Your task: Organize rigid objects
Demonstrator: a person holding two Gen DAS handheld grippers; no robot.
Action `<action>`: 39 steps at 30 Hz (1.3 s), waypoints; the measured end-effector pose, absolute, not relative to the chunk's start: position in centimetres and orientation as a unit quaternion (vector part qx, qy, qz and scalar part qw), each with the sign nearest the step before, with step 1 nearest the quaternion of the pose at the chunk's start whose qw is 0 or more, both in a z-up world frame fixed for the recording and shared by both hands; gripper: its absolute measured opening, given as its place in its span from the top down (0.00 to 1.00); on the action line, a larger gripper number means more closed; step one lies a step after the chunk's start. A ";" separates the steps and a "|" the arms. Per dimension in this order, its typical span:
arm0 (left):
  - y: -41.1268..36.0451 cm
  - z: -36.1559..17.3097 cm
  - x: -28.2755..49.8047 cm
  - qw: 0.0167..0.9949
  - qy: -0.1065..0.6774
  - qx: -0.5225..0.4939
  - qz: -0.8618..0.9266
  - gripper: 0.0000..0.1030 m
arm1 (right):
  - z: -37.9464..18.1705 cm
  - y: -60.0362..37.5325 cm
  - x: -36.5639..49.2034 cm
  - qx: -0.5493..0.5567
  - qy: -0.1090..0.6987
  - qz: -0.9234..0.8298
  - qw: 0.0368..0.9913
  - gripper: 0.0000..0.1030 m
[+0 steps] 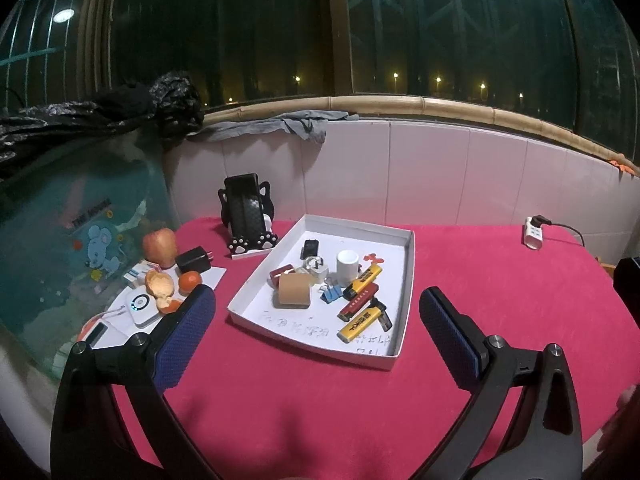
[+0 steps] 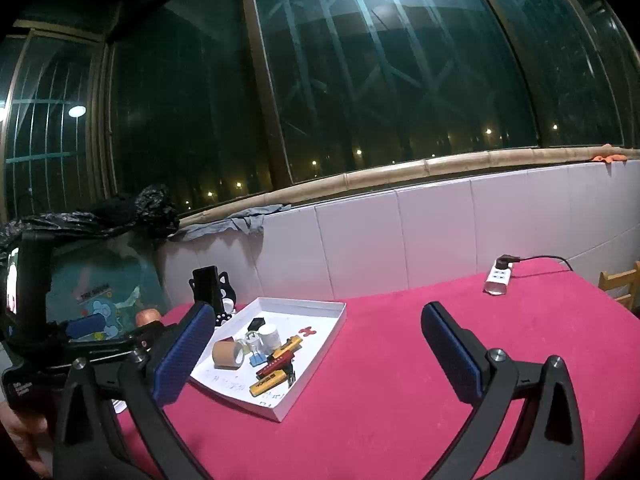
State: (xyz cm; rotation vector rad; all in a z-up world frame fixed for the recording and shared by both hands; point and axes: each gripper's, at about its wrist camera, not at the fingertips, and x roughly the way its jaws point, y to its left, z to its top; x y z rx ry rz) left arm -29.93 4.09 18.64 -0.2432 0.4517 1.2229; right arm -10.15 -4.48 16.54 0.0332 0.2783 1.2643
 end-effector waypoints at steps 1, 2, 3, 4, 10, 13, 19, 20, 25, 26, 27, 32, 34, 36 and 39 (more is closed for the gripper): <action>4.0 18.7 -30.0 0.788 0.209 -0.113 0.569 0.00 | 16.6 -4.6 -10.2 0.014 0.129 0.589 0.798 0.00; 3.9 18.7 -30.0 0.788 0.209 -0.112 0.568 0.00 | 16.6 -4.7 -10.3 0.013 0.128 0.588 0.798 0.00; 3.9 18.7 -30.0 0.788 0.209 -0.112 0.569 0.00 | 16.6 -4.8 -10.4 0.013 0.127 0.588 0.799 0.00; 3.7 18.7 -30.1 0.788 0.208 -0.111 0.569 0.00 | 16.6 -4.9 -10.5 0.013 0.125 0.588 0.799 0.00; 3.5 18.5 -30.4 0.788 0.208 -0.111 0.569 0.00 | 16.4 -5.1 -10.8 0.011 0.124 0.590 0.798 0.00; 3.4 18.4 -30.4 0.789 0.208 -0.112 0.568 0.00 | 16.3 -5.1 -10.9 0.008 0.125 0.591 0.797 0.00; 3.4 18.3 -30.5 0.790 0.208 -0.114 0.566 0.00 | 16.1 -5.4 -11.2 0.006 0.128 0.591 0.797 0.00; 3.4 18.3 -30.5 0.789 0.209 -0.115 0.565 0.00 | 16.0 -5.3 -11.2 0.006 0.129 0.590 0.797 0.00; 3.3 18.1 -30.4 0.790 0.212 -0.117 0.564 0.00 | 16.0 -5.4 -11.3 0.005 0.132 0.591 0.796 0.00; 3.3 18.1 -30.4 0.790 0.211 -0.118 0.564 0.00 | 15.9 -5.4 -11.4 0.005 0.131 0.590 0.797 0.00; 3.3 18.0 -30.4 0.789 0.212 -0.118 0.564 0.00 | 15.9 -5.4 -11.4 0.004 0.131 0.590 0.797 0.00; 3.3 17.9 -30.4 0.790 0.213 -0.120 0.563 0.00 | 15.7 -5.4 -11.7 0.004 0.136 0.590 0.796 0.00; 3.2 17.8 -30.3 0.791 0.213 -0.119 0.561 0.00 | 15.7 -5.3 -11.8 0.004 0.138 0.588 0.797 0.00; 3.2 17.8 -30.3 0.792 0.211 -0.118 0.560 0.00 | 15.6 -5.3 -11.7 0.004 0.141 0.588 0.796 0.00; 3.2 17.7 -30.3 0.793 0.211 -0.119 0.559 0.00 | 15.4 -5.2 -11.6 0.005 0.145 0.587 0.796 0.00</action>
